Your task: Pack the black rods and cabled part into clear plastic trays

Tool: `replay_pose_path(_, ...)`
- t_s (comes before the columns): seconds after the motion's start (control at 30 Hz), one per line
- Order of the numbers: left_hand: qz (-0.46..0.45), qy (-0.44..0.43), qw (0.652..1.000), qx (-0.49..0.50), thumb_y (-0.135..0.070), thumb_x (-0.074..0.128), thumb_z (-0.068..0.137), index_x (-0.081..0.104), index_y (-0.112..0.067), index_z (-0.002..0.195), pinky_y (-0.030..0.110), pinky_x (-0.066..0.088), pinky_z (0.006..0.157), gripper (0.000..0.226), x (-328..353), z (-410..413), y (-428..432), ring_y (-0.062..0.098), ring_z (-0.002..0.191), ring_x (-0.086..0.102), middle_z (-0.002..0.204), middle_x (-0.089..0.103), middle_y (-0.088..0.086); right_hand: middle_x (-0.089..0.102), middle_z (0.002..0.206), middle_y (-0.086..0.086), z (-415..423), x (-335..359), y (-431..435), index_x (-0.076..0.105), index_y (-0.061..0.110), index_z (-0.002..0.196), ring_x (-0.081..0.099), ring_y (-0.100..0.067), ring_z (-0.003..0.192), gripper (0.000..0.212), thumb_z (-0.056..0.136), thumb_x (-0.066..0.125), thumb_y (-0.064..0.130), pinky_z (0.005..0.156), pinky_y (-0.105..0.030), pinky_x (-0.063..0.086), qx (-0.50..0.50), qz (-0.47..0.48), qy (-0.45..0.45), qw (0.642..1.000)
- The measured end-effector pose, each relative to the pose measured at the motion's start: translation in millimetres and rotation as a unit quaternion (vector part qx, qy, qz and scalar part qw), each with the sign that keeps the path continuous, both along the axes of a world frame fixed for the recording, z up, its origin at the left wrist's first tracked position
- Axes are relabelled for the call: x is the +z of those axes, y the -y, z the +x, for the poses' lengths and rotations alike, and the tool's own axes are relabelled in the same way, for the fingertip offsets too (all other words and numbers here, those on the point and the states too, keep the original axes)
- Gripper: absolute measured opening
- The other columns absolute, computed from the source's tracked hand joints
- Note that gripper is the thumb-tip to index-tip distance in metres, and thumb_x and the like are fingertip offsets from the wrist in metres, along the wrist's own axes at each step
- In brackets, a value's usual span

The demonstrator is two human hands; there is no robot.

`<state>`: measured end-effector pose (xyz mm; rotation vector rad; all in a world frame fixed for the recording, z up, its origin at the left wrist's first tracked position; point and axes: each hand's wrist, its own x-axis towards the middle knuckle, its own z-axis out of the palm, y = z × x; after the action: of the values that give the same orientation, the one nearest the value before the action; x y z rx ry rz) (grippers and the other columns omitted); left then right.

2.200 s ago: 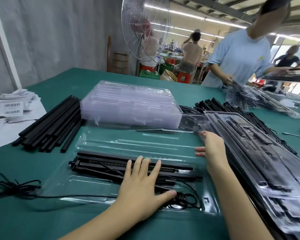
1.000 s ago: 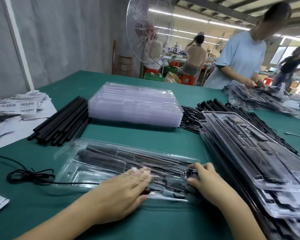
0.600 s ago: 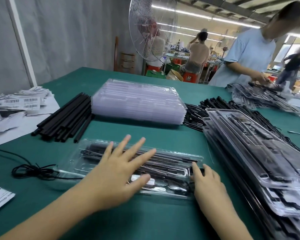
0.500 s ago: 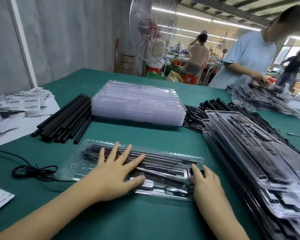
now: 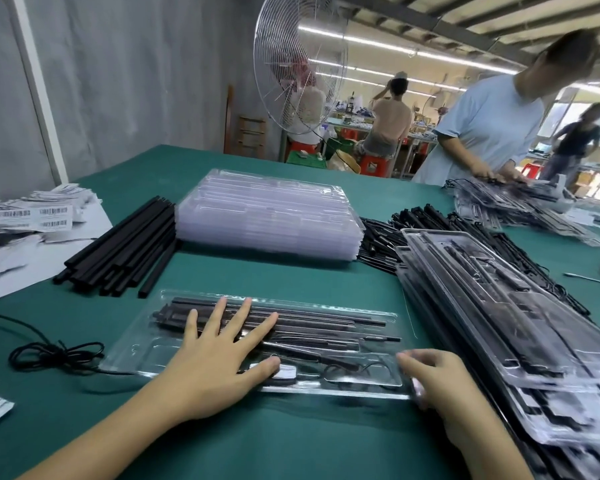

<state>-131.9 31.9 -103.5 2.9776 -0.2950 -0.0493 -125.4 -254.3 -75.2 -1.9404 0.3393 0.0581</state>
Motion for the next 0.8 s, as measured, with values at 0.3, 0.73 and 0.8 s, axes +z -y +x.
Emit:
replay_pose_path(0.3,0.009,-0.015,1.0,0.005,-0.084,-0.007,0.064,-0.029,-0.07,0.12,0.048,-0.018,0.113,0.061,10.1,0.9,-22.0,0.015,0.137,-0.035,0.148,-0.032,-0.017,0.051,0.056,-0.007,4.0,12.0,1.7,0.05,0.001,0.101,0.045,-0.013,0.043,0.023,0.083,0.06,-0.01,0.044,-0.028,0.048,0.123,0.182,-0.09,0.971)
replay_pose_path(0.73,0.014,-0.025,1.0,-0.008,-0.086,-0.004,0.063,-0.025,-0.074,0.12,0.045,-0.019,0.113,0.062,12.4,-2.1,-37.6,0.013,0.135,-0.037,0.149,-0.032,-0.02,0.05,0.052,-0.01,-0.4,4.0,-5.3,0.044,0.0,0.092,0.047,-0.019,0.042,0.018,0.085,0.056,-0.012,0.041,-0.029,0.049,0.165,0.144,-0.082,0.972)
replay_pose_path(0.8,0.014,-0.028,0.999,-0.007,-0.087,-0.004,0.062,-0.026,-0.074,0.119,0.046,-0.019,0.113,0.062,13.0,-1.5,-37.5,0.014,0.136,-0.037,0.149,-0.032,-0.021,0.051,0.049,-0.01,-0.3,3.6,-7.1,0.044,-0.002,0.092,0.048,-0.02,0.038,0.017,0.086,0.055,-0.013,0.038,-0.027,0.048,0.162,0.13,-0.073,0.975)
